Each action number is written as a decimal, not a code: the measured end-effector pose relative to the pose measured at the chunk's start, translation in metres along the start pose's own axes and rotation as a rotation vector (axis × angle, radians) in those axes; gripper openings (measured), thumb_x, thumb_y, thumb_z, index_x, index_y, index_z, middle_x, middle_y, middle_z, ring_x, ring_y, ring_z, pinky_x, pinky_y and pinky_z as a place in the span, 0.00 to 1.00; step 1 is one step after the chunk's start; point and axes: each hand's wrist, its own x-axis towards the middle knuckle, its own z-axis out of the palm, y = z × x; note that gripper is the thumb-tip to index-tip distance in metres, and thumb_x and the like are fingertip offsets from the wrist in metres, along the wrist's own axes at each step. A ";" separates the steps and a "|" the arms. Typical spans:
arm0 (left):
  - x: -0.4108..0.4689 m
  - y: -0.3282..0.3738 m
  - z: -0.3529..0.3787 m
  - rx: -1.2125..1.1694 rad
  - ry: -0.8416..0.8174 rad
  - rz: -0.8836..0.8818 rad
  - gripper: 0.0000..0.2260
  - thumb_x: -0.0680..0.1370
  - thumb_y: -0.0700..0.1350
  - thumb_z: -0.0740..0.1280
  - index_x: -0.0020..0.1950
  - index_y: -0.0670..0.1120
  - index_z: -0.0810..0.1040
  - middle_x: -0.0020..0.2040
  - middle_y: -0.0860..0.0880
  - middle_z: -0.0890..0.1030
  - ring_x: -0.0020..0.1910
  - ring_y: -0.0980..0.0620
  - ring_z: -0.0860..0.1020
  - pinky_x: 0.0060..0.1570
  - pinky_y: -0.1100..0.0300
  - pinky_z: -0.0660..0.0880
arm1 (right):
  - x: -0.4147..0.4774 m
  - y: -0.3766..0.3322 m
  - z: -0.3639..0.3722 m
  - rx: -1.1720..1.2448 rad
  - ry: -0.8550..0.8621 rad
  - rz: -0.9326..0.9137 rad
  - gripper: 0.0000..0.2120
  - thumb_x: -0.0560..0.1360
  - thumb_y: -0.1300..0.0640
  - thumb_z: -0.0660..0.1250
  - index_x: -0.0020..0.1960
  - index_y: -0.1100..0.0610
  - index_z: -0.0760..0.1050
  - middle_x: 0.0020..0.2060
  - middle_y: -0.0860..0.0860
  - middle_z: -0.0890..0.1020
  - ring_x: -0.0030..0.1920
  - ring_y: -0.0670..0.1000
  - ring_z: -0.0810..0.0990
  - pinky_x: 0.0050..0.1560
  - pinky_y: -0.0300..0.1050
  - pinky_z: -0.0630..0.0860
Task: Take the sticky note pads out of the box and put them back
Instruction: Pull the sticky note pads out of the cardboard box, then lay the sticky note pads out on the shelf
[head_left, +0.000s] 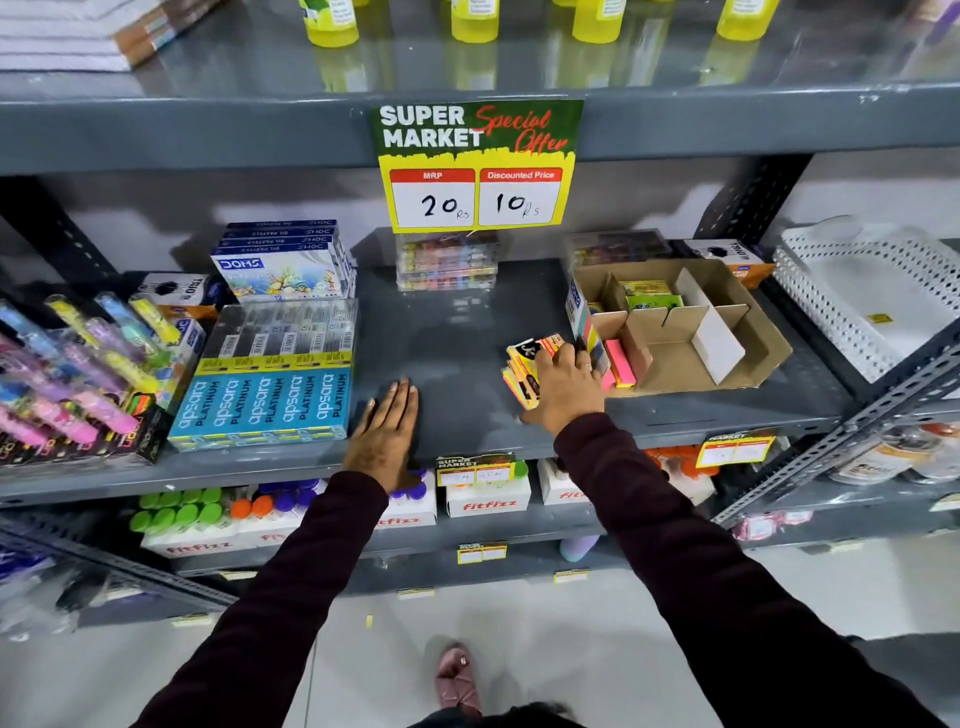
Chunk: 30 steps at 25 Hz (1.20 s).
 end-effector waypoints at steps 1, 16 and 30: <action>0.001 -0.001 0.001 -0.035 -0.007 -0.002 0.50 0.62 0.45 0.78 0.73 0.39 0.49 0.75 0.40 0.56 0.73 0.43 0.56 0.70 0.47 0.51 | 0.004 0.000 -0.006 0.036 -0.018 0.022 0.37 0.65 0.45 0.75 0.67 0.59 0.66 0.65 0.60 0.69 0.68 0.63 0.66 0.67 0.57 0.68; 0.002 0.003 0.000 0.013 -0.074 -0.052 0.50 0.69 0.59 0.69 0.74 0.42 0.36 0.74 0.47 0.37 0.74 0.49 0.41 0.73 0.52 0.40 | 0.050 -0.016 -0.033 0.304 -0.054 0.057 0.15 0.74 0.58 0.67 0.58 0.62 0.78 0.58 0.62 0.80 0.60 0.62 0.76 0.57 0.48 0.74; 0.001 0.002 -0.002 -0.092 -0.036 -0.098 0.51 0.58 0.64 0.64 0.74 0.40 0.53 0.75 0.41 0.56 0.73 0.44 0.56 0.70 0.50 0.48 | 0.099 -0.053 0.002 0.074 -0.138 -0.228 0.22 0.76 0.70 0.56 0.66 0.55 0.73 0.62 0.63 0.78 0.61 0.63 0.77 0.60 0.52 0.75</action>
